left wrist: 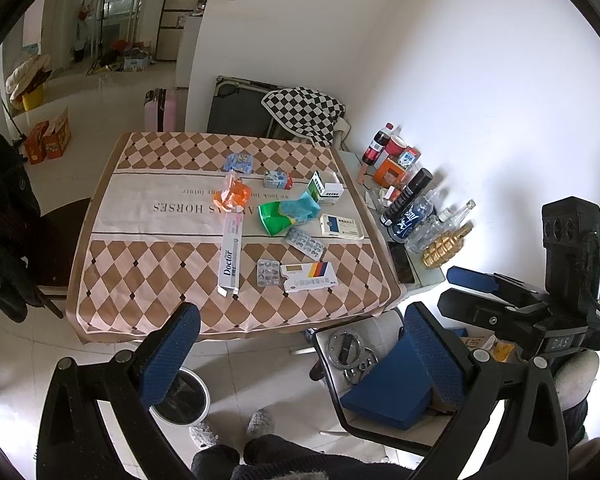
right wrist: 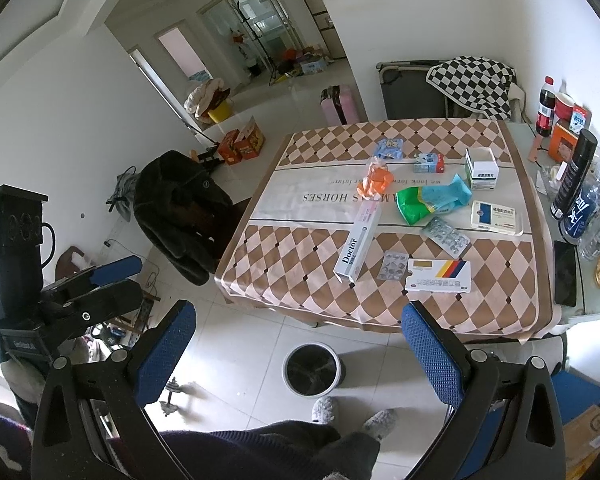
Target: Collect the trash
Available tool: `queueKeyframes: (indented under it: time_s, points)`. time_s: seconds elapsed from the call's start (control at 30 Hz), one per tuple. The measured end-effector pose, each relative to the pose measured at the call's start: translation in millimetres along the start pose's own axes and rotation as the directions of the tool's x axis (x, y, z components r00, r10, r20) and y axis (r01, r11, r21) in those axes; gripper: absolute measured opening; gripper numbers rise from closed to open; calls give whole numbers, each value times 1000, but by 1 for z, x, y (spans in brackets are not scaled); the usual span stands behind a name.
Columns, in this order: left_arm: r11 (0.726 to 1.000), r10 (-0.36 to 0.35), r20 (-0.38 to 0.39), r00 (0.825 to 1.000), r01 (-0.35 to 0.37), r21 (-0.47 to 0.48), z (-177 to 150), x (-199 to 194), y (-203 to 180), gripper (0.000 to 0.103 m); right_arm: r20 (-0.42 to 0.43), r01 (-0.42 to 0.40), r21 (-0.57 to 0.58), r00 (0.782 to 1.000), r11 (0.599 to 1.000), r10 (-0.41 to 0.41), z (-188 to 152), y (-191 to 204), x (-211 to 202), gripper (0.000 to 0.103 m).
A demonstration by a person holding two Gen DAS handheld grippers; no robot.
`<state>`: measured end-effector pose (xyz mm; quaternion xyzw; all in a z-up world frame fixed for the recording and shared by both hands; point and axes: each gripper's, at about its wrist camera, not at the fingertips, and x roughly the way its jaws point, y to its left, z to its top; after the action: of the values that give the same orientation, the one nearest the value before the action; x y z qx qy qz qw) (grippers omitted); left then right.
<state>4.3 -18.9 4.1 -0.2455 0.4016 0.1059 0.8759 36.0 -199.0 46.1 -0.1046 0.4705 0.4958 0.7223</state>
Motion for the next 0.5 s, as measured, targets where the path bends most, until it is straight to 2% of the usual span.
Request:
queueKeyframes:
  time_s: [0.5]
  points:
    - [1000, -4, 2, 1000, 4, 3, 3, -2, -5, 103, 1, -3, 1, 1000, 1000, 3, 2, 1, 1, 103]
